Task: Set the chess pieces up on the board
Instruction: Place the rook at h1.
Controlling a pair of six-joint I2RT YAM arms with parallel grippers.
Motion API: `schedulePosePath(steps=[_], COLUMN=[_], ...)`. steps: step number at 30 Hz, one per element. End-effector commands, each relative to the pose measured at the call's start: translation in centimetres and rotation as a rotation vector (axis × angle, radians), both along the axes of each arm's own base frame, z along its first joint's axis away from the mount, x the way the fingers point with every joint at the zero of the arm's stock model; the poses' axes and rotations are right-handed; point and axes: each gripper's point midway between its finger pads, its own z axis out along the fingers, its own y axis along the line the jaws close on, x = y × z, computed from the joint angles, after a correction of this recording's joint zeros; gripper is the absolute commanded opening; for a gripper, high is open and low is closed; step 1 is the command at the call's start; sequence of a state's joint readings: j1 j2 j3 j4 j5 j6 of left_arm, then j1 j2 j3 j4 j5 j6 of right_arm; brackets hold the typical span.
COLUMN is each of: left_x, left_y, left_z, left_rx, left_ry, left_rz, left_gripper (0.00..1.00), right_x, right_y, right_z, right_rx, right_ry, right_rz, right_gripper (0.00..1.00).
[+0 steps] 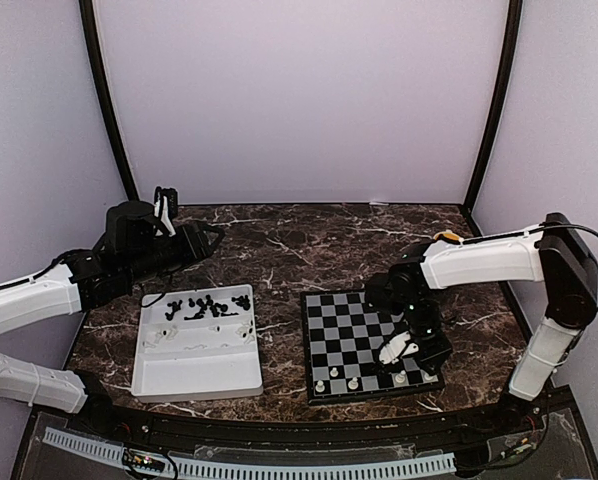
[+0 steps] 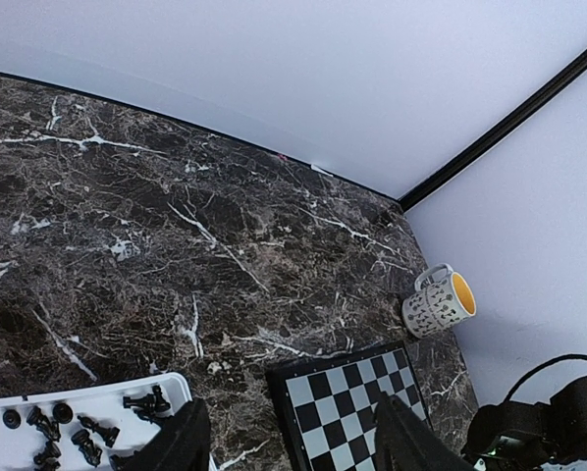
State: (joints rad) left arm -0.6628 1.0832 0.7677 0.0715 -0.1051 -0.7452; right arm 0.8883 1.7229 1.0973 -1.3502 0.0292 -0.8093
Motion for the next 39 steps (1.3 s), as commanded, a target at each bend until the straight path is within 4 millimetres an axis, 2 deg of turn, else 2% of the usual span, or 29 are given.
schedulePosePath(steps=[1,7,12,15,17,18,19,20,21,22,23,28,32,35,37,39], left_x=[0.2,0.3,0.3,0.3,0.3,0.1,0.4,-0.1,0.2,-0.4,-0.2,-2.6,-4.8,-5.7,-5.9,-6.5], left_y=[0.1,-0.2,-0.3,-0.1,0.5,1.1,1.5,2.4,2.9,3.9,4.4,7.8,7.6,7.7,6.6,5.4], left_z=[0.9,0.6,0.7,0.8,0.4,-0.6,-0.2,-1.5,-1.3,-2.8,-3.2,-8.7,-11.2,-12.3,-13.0,-14.7], left_rx=[-0.009,-0.013,-0.007,0.027,0.088,0.137,0.171,0.234,0.278,0.346,0.395,0.609,0.612,0.598,0.534,0.438], left_ry=[-0.013,-0.002,-0.005,-0.009,0.005,0.044,0.041,0.095,0.099,0.162,0.187,0.438,0.550,0.616,0.633,0.672], left_rz=[0.002,-0.009,-0.014,-0.011,0.003,0.011,0.027,0.037,0.058,0.063,0.076,0.082,0.006,-0.006,-0.025,-0.041], left_gripper=[0.60,0.60,0.60,0.60,0.60,0.60,0.60,0.60,0.60,0.59,0.58,0.46,0.45,0.45,0.45,0.44], right_x=[0.6,0.4,-0.2,0.0,-0.1,0.1,0.5,1.0,1.6,2.4,3.2,7.9,9.7,10.0,10.6,11.0], right_y=[0.2,0.1,0.1,0.4,1.0,1.4,1.8,2.1,2.5,2.8,3.4,6.8,8.5,9.2,9.7,10.0], right_z=[0.4,0.4,1.2,2.0,2.9,3.5,4.0,4.5,5.2,5.8,6.4,9.4,10.7,10.8,10.9,10.8], right_rx=[0.024,0.022,0.044,0.066,0.108,0.135,0.164,0.198,0.236,0.278,0.326,0.638,0.816,0.884,0.911,0.926], right_ry=[-0.040,-0.034,-0.004,-0.011,0.005,0.002,-0.007,-0.018,-0.029,-0.036,-0.047,-0.131,-0.203,-0.232,-0.251,-0.261], right_rz=[-0.005,-0.006,0.002,0.008,-0.007,-0.017,-0.031,-0.042,-0.058,-0.092,-0.123,-0.320,-0.385,-0.413,-0.432,-0.450], right_gripper=[0.22,0.22,0.25,0.27,0.28,0.29,0.29,0.29,0.29,0.29,0.29,0.29,0.29,0.29,0.29,0.29])
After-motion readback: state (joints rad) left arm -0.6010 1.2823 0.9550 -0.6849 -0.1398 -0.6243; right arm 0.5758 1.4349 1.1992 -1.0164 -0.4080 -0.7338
